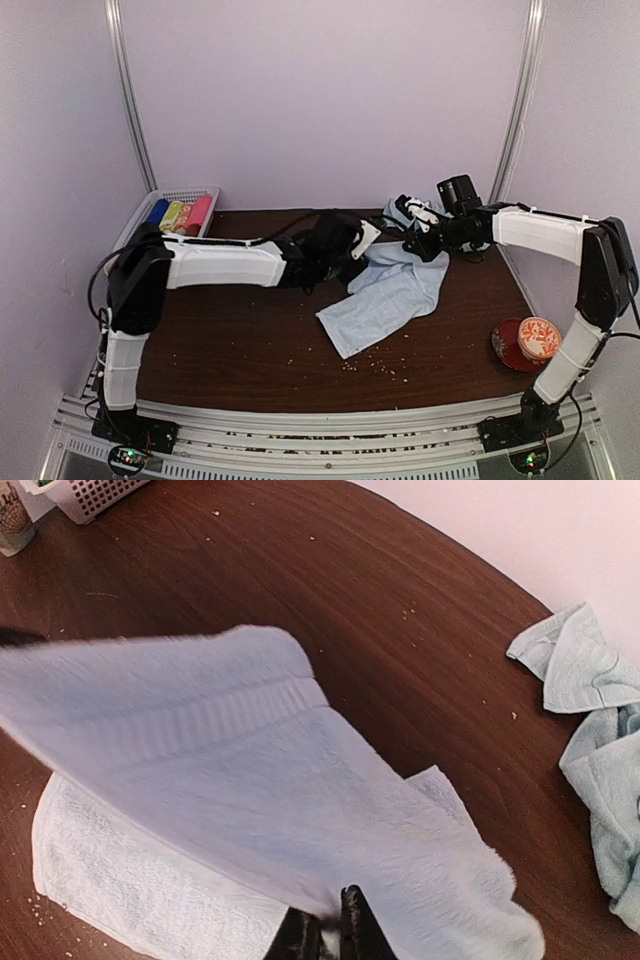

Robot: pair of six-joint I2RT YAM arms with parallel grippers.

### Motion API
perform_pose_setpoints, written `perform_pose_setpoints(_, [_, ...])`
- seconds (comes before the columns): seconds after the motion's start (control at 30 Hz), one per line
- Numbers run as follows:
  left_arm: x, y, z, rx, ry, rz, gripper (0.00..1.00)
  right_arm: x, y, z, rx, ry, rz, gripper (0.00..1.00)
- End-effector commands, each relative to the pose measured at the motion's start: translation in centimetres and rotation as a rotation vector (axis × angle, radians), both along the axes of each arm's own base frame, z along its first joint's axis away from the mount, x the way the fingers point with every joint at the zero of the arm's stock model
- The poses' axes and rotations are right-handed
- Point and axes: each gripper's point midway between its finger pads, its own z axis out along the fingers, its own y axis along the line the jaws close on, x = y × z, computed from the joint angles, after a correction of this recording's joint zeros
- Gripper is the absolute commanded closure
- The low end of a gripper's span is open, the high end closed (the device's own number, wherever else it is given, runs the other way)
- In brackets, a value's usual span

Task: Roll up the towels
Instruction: Pick up the towel from the center of the board.

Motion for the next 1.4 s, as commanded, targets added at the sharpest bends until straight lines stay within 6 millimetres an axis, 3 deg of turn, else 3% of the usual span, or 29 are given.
perform_pose_setpoints(0.0, [-2.8, 3.7, 2.6, -0.04, 0.152, -0.018, 1.0, 0.3, 1.4, 0.1, 0.001, 0.015, 0.047, 0.91])
perform_pose_setpoints(0.1, [-4.5, 6.0, 2.3, -0.044, 0.225, -0.017, 1.0, 0.2, 3.6, -0.6, -0.037, 0.036, 0.089, 0.91])
perform_pose_setpoints(0.23, [-6.5, 9.5, 1.8, -0.045, 0.317, 0.023, 1.0, 0.2, 6.5, 0.2, -0.034, 0.025, 0.13, 0.9])
perform_pose_setpoints(0.37, [-8.4, 13.0, 3.0, -0.097, 0.336, 0.071, 1.0, 1.3, 8.9, 1.4, -0.028, -0.016, 0.136, 0.91])
perform_pose_setpoints(0.53, [-10.1, 17.1, 3.4, -0.116, 0.354, 0.141, 1.0, 2.9, 11.7, 1.7, -0.027, -0.049, 0.142, 1.0])
perform_pose_setpoints(0.87, [-10.1, 25.0, 2.0, -0.089, 0.349, 0.381, 1.0, 5.4, 20.2, 3.2, -0.034, -0.142, 0.213, 1.0])
perform_pose_setpoints(0.97, [-9.8, 27.5, 2.1, -0.077, 0.32, 0.47, 1.0, 5.8, 21.4, 3.5, -0.068, -0.159, 0.195, 0.97])
perform_pose_setpoints(1.03, [-9.6, 28.6, 2.0, -0.055, 0.294, 0.517, 1.0, 5.9, 20.8, 3.8, -0.093, -0.165, 0.163, 0.74])
perform_pose_setpoints(1.07, [-9.5, 29.0, 1.9, -0.041, 0.284, 0.53, 1.0, 5.9, 20.0, 4.1, -0.105, -0.168, 0.139, 0.57])
perform_pose_setpoints(1.1, [-9.5, 29.3, 1.8, -0.029, 0.274, 0.541, 1.0, 5.9, 19.0, 4.5, -0.114, -0.168, 0.11, 0.42])
perform_pose_setpoints(1.17, [-9.4, 29.5, 1.4, -0.014, 0.266, 0.548, 1.0, 5.2, 16.6, 5.0, -0.122, -0.143, 0.072, 0.21])
perform_pose_setpoints(1.27, [-9.4, 29.3, 1.1, -0.011, 0.266, 0.531, 1.0, 2.6, 12.6, 4.3, -0.128, -0.055, 0.041, 0.16])
perform_pose_setpoints(1.37, [-9.6, 29.1, 1.0, -0.016, 0.266, 0.505, 1.0, -2.3, 9.8, 2.0, -0.13, 0.05, 0.087, 0.16])
